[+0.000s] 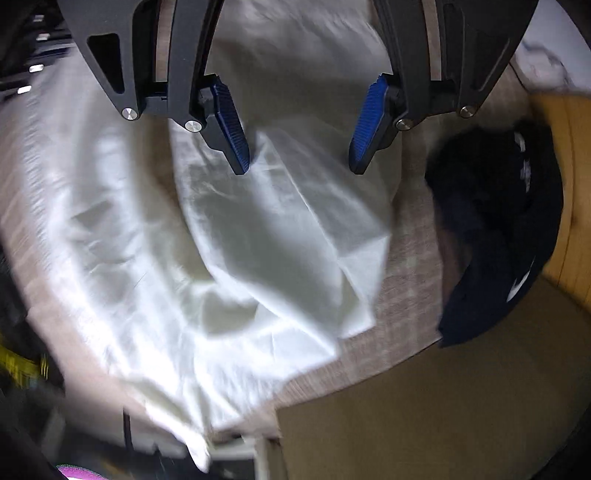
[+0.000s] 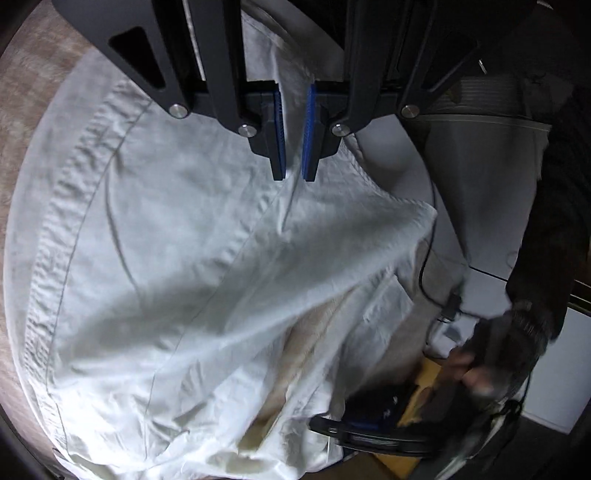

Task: Fold clothes
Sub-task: 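Grasp the shirt hem with the left gripper while the right gripper holds the body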

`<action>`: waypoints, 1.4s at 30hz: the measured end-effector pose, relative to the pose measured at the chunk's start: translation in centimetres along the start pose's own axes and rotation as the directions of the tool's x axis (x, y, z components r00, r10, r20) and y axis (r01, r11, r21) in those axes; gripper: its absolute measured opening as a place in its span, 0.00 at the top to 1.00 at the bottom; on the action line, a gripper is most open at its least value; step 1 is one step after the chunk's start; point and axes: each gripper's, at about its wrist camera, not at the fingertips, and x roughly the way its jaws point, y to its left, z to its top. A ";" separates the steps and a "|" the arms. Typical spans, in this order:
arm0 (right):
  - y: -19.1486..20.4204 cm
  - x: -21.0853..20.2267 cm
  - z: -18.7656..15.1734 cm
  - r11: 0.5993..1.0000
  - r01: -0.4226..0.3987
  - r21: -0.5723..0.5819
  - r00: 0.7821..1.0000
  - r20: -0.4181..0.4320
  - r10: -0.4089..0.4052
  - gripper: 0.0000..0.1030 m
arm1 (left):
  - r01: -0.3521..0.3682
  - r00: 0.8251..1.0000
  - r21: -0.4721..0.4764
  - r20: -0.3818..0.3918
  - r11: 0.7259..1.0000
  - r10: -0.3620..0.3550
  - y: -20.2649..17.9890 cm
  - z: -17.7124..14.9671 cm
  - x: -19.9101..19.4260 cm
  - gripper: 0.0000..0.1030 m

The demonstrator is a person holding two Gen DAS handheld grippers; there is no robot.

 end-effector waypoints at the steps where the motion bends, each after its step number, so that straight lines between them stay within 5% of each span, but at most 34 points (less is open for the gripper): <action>1: 0.0 0.1 -0.3 1.000 0.019 0.012 1.000 -0.003 -0.019 0.91 | 0.022 1.000 0.017 0.004 1.000 -0.022 0.0 0.0 0.6 0.74; 2: 0.0 0.2 -0.5 0.999 0.039 0.024 0.999 -0.006 -0.039 0.91 | 0.044 0.999 0.035 0.009 0.998 -0.044 0.1 -0.2 1.0 0.98; 7: -0.6 -0.4 -1.9 0.990 0.068 0.125 0.998 0.010 -0.070 0.91 | 0.102 0.992 0.095 0.059 0.990 -0.108 2.7 -0.6 0.5 1.00; 11: -0.6 -0.9 -2.5 0.979 0.091 0.185 0.995 0.030 -0.098 0.91 | 0.063 0.991 0.062 0.118 0.996 -0.070 7.8 -0.2 -1.8 1.00; 13: -0.5 -1.1 -2.7 0.974 0.107 0.199 0.993 0.035 -0.116 0.91 | 0.129 0.980 0.007 0.150 0.992 -0.128 10.6 -0.1 -2.8 0.99; 16: -0.4 -1.3 -2.7 0.967 0.124 0.221 0.991 0.031 -0.133 0.91 | 0.309 0.945 -0.025 0.124 0.951 -0.303 12.1 0.0 -3.1 0.79; 18: -0.4 -1.5 -2.7 0.965 0.135 0.227 0.989 0.025 -0.144 0.91 | 0.310 0.943 0.012 0.125 0.951 -0.309 11.3 0.0 -2.9 0.42; 24: -0.4 -2.0 -2.7 0.957 0.157 0.243 0.986 0.013 -0.165 0.91 | 0.285 0.955 0.053 0.073 0.957 -0.288 6.6 2.4 0.1 0.28; 25: 0.0 -1.6 -2.2 0.956 0.161 0.247 0.986 0.013 -0.169 0.91 | 0.237 0.969 0.085 0.051 0.968 -0.242 5.4 2.7 1.2 0.28; 26: 0.4 -1.3 -1.9 0.954 0.164 0.250 0.985 0.013 -0.173 0.91 | 0.177 0.983 0.123 0.030 0.977 -0.182 4.2 2.9 2.4 0.30; 28: 0.4 -1.4 -1.9 0.954 0.170 0.249 0.984 0.014 -0.179 0.91 | 0.166 0.986 0.148 0.003 0.975 -0.168 2.7 2.6 3.9 0.49; 30: 0.5 -1.6 -2.0 0.953 0.173 0.248 0.983 0.018 -0.184 0.91 | 0.210 0.977 0.143 0.016 0.967 -0.214 2.5 2.3 3.4 0.92; 31: 0.5 -1.7 -2.1 0.953 0.175 0.248 0.982 0.020 -0.186 0.91 | 0.196 0.980 0.145 0.010 0.970 -0.200 2.7 2.3 3.3 0.99; 35: 0.3 -2.1 -2.4 0.952 0.170 0.253 0.983 0.030 -0.183 0.91 | 0.233 0.971 0.135 0.025 0.963 -0.238 5.3 2.7 0.9 0.99; 42: -0.1 -2.9 -2.9 0.952 0.155 0.265 0.984 0.046 -0.173 0.91 | -0.030 0.995 0.062 0.101 0.998 0.024 10.8 5.0 -1.8 0.98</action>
